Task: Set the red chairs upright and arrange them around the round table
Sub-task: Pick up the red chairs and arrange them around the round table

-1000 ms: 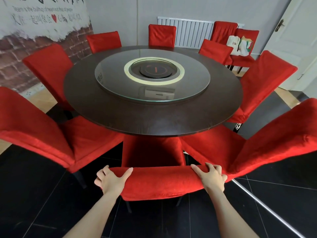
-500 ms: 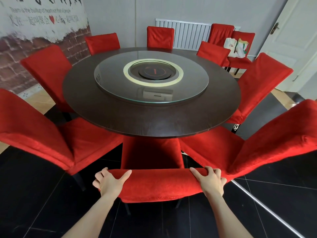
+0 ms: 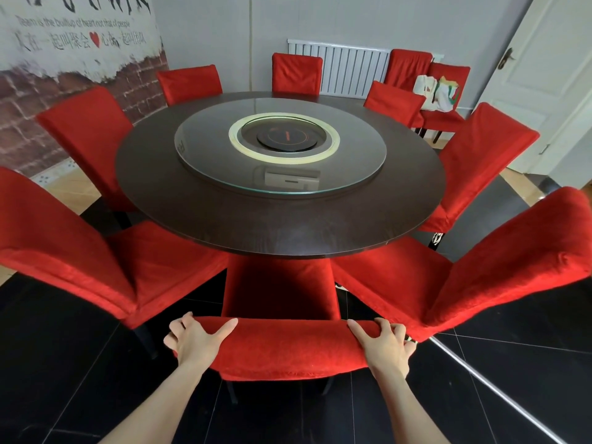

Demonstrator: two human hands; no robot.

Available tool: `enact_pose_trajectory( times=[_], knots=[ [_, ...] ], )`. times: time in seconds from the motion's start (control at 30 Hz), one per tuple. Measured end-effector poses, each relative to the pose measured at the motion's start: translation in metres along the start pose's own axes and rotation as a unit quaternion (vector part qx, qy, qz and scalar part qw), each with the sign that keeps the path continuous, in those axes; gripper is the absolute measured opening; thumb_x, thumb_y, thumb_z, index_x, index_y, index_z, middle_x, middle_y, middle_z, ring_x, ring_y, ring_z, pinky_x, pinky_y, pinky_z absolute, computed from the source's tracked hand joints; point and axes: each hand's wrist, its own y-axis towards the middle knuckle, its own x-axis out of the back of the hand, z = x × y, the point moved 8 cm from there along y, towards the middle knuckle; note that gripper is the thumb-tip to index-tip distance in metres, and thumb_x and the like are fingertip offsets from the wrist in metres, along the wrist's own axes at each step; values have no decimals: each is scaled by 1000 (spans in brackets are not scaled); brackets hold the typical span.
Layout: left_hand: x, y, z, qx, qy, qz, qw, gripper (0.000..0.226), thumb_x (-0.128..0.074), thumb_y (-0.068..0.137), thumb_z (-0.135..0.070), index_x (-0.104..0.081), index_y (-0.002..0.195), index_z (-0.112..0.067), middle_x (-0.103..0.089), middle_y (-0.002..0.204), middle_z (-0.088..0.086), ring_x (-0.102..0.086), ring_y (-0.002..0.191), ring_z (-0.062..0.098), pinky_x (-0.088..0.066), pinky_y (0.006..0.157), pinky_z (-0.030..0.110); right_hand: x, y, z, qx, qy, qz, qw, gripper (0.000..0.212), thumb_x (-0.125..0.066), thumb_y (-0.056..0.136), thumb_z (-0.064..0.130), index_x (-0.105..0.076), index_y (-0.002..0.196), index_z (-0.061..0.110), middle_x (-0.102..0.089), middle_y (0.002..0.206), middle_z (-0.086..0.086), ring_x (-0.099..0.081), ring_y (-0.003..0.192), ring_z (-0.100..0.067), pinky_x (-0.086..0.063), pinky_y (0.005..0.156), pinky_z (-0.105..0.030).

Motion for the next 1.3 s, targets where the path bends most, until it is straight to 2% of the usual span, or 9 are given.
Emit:
enact_pose_trajectory(
  times=[0.17,0.63,1.13,1.3],
  knots=[
    [-1,-7,4,-9,-9,2,1000,112,-77,72,-56,-19,151,-1,-21,147,16,-17,134,37,-43,95,53,0,-4,-5,4,-1,1,1000,81,-54,76,79,-45,140,29,-32,140,2,-17,133,-32,-37,74,-42],
    [5,9,2,-39,26,7,999,109,-76,73,-57,-23,149,0,-24,143,16,-20,130,37,-43,95,54,-6,-13,-2,3,-11,-10,1000,81,-51,78,79,-46,140,28,-33,137,2,-26,126,-29,-40,72,-40],
    [17,33,7,-58,56,22,997,111,-72,73,-62,-22,149,1,-25,144,19,-23,131,40,-39,100,52,-24,-26,9,-17,15,-17,1000,82,-52,78,78,-43,142,27,-29,141,1,-23,128,-31,-40,75,-40],
    [18,28,9,-54,16,20,998,115,-76,72,-58,-16,152,-1,-16,151,17,-15,135,39,-36,103,53,-24,-28,9,-20,19,-15,1000,87,-54,77,78,-39,147,28,-28,147,1,-30,127,-34,-44,80,-43]
  ],
)
